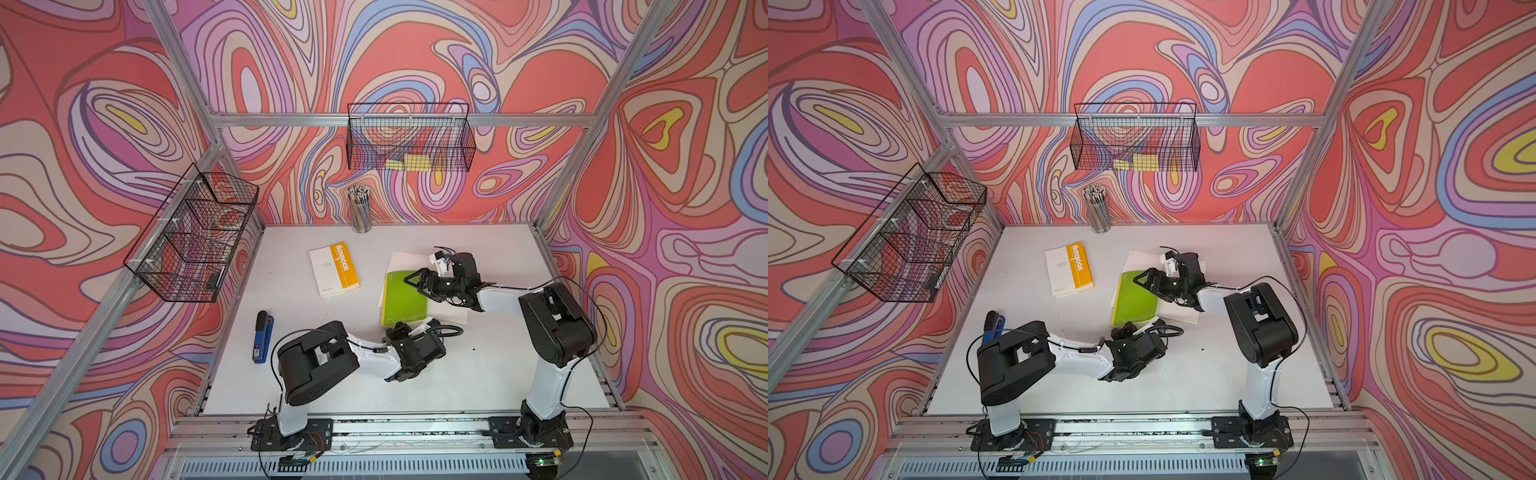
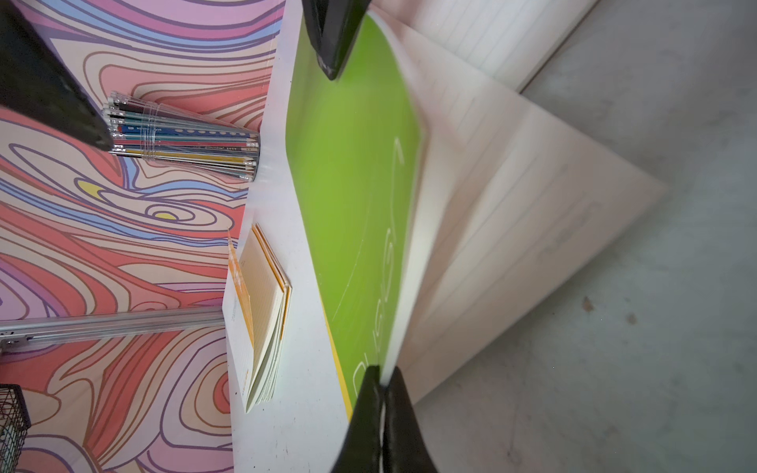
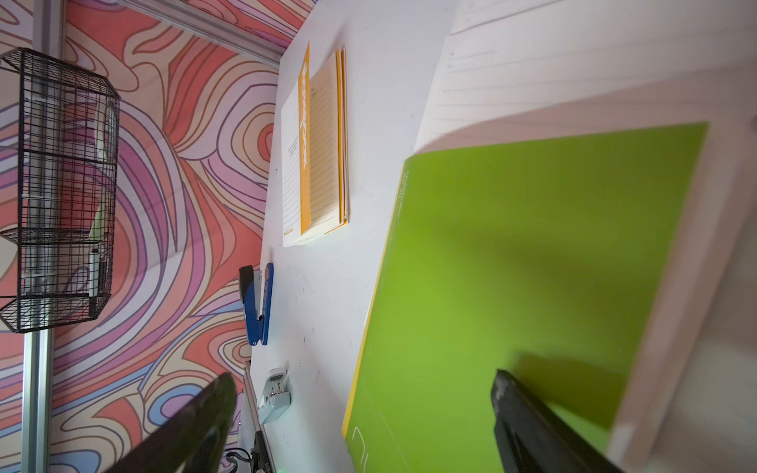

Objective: Close the notebook

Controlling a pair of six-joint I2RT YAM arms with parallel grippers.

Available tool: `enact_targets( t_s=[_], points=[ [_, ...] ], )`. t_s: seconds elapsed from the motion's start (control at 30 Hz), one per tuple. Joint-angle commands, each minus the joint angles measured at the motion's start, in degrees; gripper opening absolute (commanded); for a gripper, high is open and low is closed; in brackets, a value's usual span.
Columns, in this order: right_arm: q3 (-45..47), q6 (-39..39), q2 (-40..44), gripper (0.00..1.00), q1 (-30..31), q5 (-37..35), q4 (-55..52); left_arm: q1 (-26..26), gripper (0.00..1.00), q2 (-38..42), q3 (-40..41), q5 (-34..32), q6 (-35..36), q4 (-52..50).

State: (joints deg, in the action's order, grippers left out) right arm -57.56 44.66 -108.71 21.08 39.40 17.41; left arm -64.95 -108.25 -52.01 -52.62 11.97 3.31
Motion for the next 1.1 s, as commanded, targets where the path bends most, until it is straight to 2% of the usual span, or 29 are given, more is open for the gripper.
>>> enact_targets(
  t_s=[0.0, 0.17, 0.3, 0.5, 0.6, 0.87, 1.07],
  points=[
    [0.9, -0.4, -1.3, 0.98, 0.3, -0.9, 1.3, -0.6, 0.2, 0.0, -0.6, -1.6, -2.0, -2.9],
    [1.4, -0.7, -2.2, 0.98, 0.3, -1.0, 1.7, -1.0, 0.48, 3.2, -0.4, -0.5, -4.3, -6.7],
    [1.3, -0.9, -2.7, 0.98, 0.2, -1.0, 1.7, -1.8, 0.57, 6.7, -0.6, 2.4, -6.5, -10.4],
    [1.2, -1.0, -2.7, 0.98, 0.2, -1.0, 1.7, -2.3, 0.58, 12.6, 0.4, 5.8, -9.0, -13.0],
    [1.5, -1.2, -2.7, 0.98, 0.2, -0.8, 1.7, -1.5, 0.58, 16.3, 1.9, 11.1, -9.2, -10.8],
    [2.2, -1.6, -2.3, 0.98, 0.3, -0.8, 1.5, 8.9, 0.58, 25.2, 5.0, 31.9, -16.2, -10.2],
    [2.0, -1.5, -2.0, 0.98, 0.3, -1.0, 1.4, 15.3, 0.57, 28.3, 5.9, 41.8, -19.9, -11.4]
  ],
)
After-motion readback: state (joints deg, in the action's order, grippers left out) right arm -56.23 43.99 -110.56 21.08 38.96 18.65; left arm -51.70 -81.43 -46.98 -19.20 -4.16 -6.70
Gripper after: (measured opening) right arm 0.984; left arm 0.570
